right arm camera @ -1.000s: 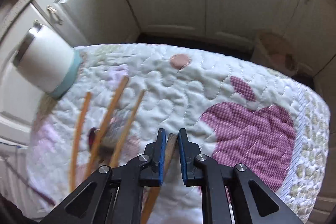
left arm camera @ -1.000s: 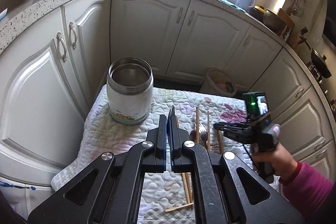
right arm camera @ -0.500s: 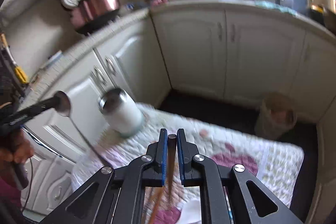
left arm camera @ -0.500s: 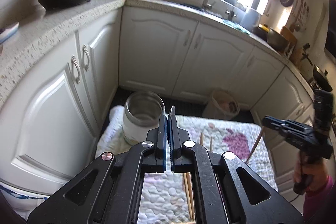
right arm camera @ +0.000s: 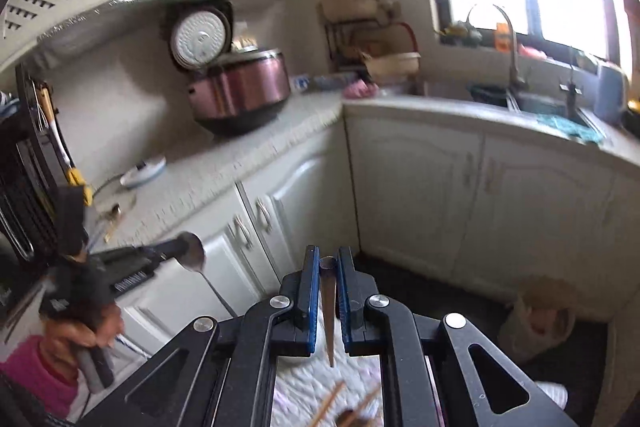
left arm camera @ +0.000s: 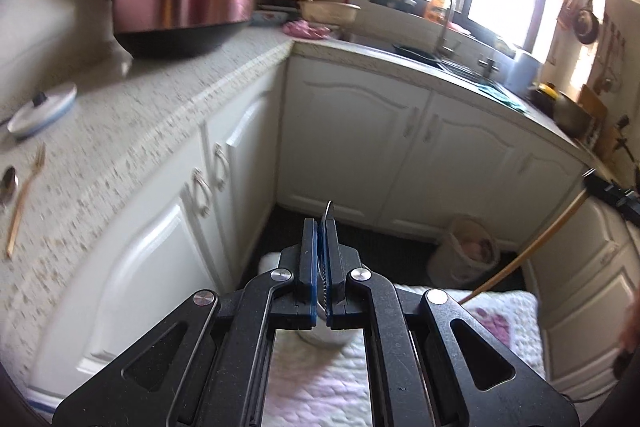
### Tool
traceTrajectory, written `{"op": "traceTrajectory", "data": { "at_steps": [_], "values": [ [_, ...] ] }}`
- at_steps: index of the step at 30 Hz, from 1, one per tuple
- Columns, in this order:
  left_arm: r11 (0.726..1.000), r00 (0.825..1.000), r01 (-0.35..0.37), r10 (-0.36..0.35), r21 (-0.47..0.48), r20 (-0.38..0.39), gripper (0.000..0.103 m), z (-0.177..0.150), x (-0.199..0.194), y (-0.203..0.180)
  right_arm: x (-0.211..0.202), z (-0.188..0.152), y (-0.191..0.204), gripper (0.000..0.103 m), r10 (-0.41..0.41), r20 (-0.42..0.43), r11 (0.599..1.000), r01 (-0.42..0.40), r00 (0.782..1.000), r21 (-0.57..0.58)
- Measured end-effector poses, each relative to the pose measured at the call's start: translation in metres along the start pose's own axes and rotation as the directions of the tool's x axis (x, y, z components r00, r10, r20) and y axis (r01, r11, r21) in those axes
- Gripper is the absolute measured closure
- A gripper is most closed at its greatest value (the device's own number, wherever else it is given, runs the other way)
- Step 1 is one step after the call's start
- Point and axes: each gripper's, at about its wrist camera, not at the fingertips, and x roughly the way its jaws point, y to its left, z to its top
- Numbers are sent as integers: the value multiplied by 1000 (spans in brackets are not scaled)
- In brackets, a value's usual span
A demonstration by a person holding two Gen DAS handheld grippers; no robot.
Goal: Organize utensils
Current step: 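Lift both held utensils and carry them above the white jar, then open left gripper over the jar while right gripper releases its chopstick into it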
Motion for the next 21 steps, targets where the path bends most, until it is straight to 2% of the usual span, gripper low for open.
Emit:
{"op": "traceTrajectory", "data": {
  "at_steps": [5, 9, 14, 21],
  "values": [
    [998, 998, -56, 56, 2, 9, 102, 13, 21, 8, 21, 28, 16, 95, 42, 26, 999, -42, 999, -6],
    [995, 995, -99, 99, 32, 0, 102, 12, 42, 6, 46, 33, 28, 95, 67, 10, 998, -66, 998, -12],
    [989, 990, -135, 137, 54, -36, 102, -2, 69, 3, 101, 14, 33, 95, 85, -93, 996, -84, 992, 6],
    [991, 985, -128, 131, 37, -113, 102, -24, 103, 3, 166, -22, 22, 95, 84, -221, 995, -71, 972, 65]
  ]
}}
